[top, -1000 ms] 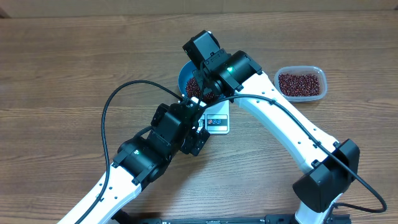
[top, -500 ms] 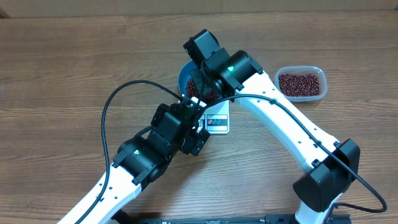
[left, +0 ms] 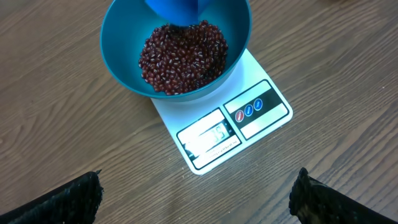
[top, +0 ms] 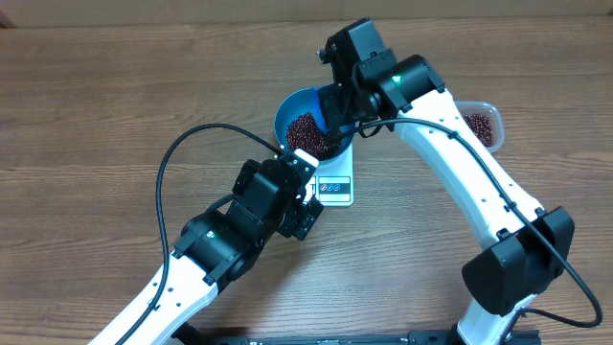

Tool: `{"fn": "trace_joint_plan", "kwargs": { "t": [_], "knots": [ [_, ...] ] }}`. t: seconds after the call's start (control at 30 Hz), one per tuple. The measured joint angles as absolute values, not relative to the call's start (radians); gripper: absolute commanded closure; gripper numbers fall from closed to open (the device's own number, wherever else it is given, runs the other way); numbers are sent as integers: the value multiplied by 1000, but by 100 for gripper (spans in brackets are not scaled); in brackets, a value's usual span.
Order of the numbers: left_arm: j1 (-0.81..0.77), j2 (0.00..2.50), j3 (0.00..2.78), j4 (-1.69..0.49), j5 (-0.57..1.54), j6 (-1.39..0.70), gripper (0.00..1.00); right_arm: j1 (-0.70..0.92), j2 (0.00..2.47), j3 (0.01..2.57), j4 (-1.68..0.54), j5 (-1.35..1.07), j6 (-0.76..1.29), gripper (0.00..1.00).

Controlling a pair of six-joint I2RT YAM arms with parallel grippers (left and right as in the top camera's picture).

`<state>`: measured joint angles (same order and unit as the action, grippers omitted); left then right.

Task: Scoop item into bowl and weigh 150g on scale
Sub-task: 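Carry the empty scoop with the right gripper back to the bean tub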

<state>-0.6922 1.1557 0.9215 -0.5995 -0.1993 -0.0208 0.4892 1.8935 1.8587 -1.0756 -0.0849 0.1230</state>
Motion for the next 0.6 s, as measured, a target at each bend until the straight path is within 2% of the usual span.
{"fn": "trace_joint_plan", "kwargs": {
  "t": [0.33, 0.6],
  "knots": [
    [-692, 1156, 921, -599, -199, -21, 0, 378, 1744, 1860, -1091, -128, 107, 96],
    [-692, 1156, 921, -600, -199, -21, 1, 289, 1642, 1878, -1188, 125, 105, 96]
  ]
}}
